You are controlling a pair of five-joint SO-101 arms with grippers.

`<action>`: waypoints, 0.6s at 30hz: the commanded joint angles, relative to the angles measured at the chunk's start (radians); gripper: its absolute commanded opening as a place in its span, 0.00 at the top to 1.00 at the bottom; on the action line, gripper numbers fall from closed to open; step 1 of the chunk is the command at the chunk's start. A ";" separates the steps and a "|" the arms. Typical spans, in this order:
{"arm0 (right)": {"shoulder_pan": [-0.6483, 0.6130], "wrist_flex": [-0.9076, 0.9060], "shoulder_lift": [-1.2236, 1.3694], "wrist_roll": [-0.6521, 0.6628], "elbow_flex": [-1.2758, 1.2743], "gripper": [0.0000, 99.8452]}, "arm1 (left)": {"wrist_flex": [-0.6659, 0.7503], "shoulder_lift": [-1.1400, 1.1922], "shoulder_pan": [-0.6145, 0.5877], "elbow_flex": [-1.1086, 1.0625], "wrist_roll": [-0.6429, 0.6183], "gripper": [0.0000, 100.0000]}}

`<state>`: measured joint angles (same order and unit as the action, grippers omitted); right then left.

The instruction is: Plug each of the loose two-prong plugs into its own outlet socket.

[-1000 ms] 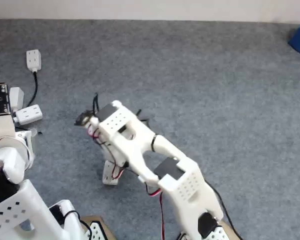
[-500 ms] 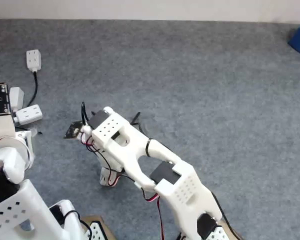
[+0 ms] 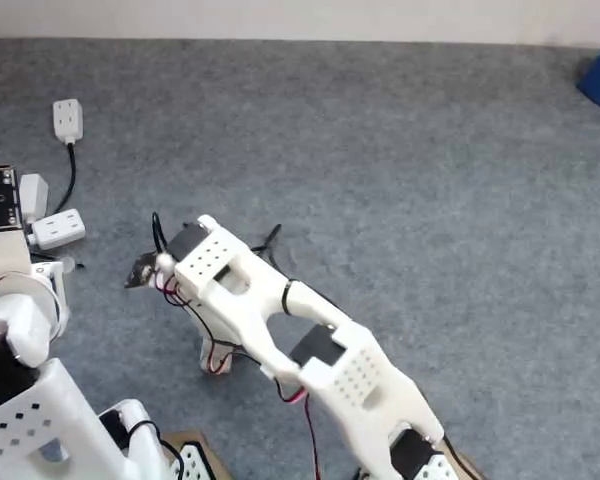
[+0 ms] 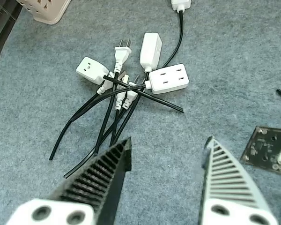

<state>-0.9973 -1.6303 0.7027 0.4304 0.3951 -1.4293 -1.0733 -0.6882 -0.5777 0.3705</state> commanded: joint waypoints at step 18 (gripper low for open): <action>0.216 -0.136 -0.211 -0.325 0.424 0.80 | 0.032 -0.002 -0.031 0.004 0.012 0.75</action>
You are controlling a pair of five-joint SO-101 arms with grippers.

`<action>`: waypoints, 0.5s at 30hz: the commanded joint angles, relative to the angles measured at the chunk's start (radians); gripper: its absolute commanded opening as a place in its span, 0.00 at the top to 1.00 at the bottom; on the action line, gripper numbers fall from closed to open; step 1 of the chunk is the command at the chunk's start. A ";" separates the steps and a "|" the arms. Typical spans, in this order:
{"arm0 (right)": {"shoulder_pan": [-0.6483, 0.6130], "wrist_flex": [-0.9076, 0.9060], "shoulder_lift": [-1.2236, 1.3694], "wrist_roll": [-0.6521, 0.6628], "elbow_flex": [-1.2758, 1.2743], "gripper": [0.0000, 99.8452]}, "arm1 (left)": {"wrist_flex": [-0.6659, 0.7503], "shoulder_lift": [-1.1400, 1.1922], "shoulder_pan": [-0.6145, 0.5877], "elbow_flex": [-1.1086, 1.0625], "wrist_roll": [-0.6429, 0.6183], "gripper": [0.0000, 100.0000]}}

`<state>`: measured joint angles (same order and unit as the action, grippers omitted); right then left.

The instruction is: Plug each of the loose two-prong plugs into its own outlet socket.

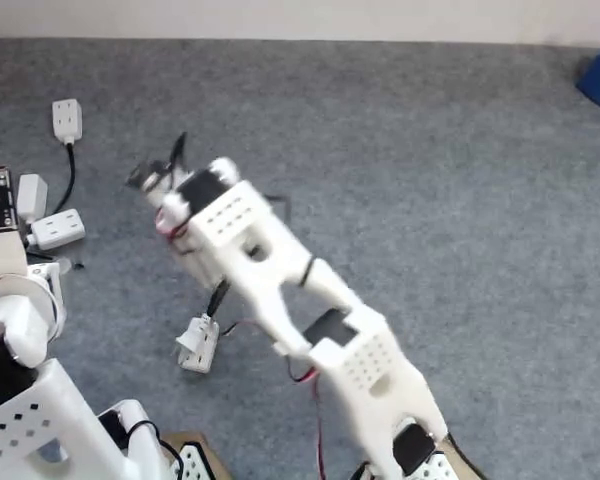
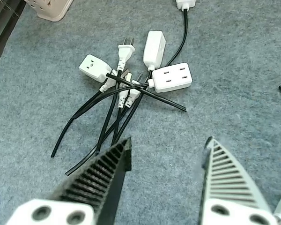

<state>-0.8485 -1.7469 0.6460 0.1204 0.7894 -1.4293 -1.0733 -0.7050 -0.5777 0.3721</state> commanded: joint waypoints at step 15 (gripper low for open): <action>0.202 0.151 -0.938 0.198 -1.017 0.80 | 0.149 0.059 -0.007 -0.110 0.017 0.75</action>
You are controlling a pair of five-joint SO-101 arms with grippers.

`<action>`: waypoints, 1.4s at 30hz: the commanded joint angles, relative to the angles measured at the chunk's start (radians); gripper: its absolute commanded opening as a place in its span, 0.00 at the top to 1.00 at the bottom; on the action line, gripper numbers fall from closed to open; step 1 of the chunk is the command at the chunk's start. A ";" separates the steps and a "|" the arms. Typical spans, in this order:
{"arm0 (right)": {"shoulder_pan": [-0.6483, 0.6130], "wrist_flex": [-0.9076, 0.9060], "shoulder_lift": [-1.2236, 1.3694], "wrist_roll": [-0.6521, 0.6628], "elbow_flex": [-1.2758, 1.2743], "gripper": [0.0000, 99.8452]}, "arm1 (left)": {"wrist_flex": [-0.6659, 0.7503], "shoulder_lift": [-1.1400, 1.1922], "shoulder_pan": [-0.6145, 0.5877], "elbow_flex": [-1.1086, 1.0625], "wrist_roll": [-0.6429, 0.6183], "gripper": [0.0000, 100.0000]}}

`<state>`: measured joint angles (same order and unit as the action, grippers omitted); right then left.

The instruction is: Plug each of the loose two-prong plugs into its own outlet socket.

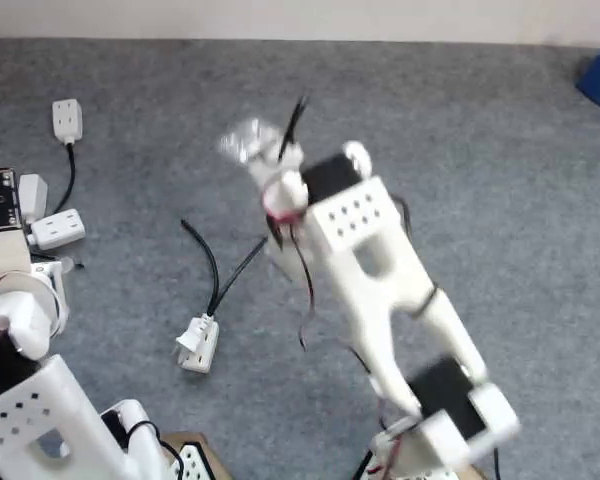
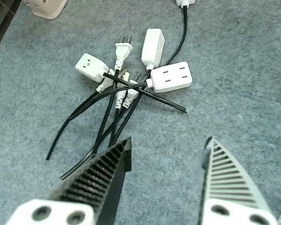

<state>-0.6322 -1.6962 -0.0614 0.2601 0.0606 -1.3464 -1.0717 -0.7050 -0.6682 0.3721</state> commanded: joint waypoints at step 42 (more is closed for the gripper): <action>-0.441 0.507 0.096 0.697 -0.203 0.80 | 0.448 1.046 -0.584 0.389 0.259 0.75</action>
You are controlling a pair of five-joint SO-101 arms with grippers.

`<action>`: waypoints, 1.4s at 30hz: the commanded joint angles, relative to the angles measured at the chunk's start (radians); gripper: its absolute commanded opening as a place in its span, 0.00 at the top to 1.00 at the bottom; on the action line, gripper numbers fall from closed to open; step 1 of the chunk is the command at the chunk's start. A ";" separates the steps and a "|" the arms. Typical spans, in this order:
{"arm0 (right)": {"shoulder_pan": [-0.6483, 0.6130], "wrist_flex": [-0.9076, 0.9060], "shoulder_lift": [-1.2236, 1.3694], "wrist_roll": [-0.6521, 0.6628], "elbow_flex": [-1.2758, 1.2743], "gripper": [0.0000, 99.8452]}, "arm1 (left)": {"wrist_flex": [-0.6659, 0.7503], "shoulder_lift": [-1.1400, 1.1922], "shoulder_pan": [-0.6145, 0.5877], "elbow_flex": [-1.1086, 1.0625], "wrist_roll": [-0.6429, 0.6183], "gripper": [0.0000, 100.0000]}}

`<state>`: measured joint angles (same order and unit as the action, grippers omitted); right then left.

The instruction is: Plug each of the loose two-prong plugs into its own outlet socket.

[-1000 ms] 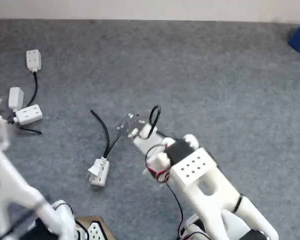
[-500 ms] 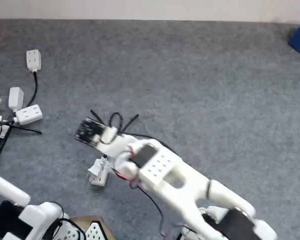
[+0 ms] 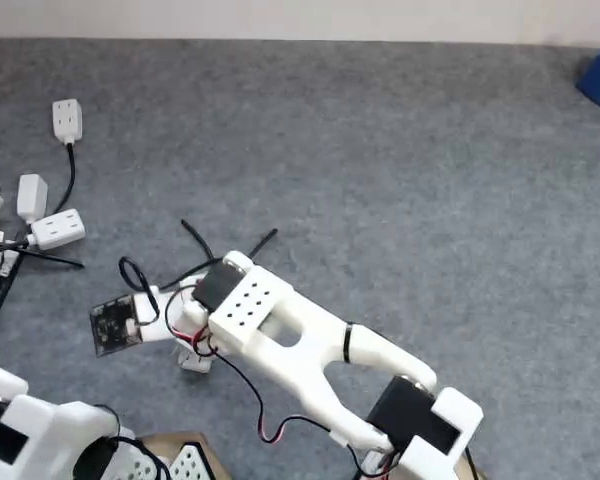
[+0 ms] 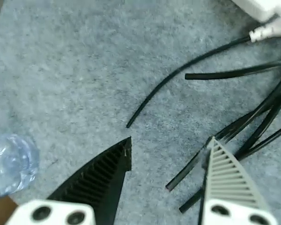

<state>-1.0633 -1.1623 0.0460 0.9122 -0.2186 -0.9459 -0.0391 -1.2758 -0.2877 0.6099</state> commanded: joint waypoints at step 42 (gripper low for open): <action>-0.028 0.076 0.240 0.068 0.054 0.84 | -0.066 0.019 -0.018 0.180 -0.043 0.75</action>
<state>-1.1001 -1.1009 0.2547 0.9674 -0.1757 -1.0027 -0.0054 -1.2850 -0.1496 0.5700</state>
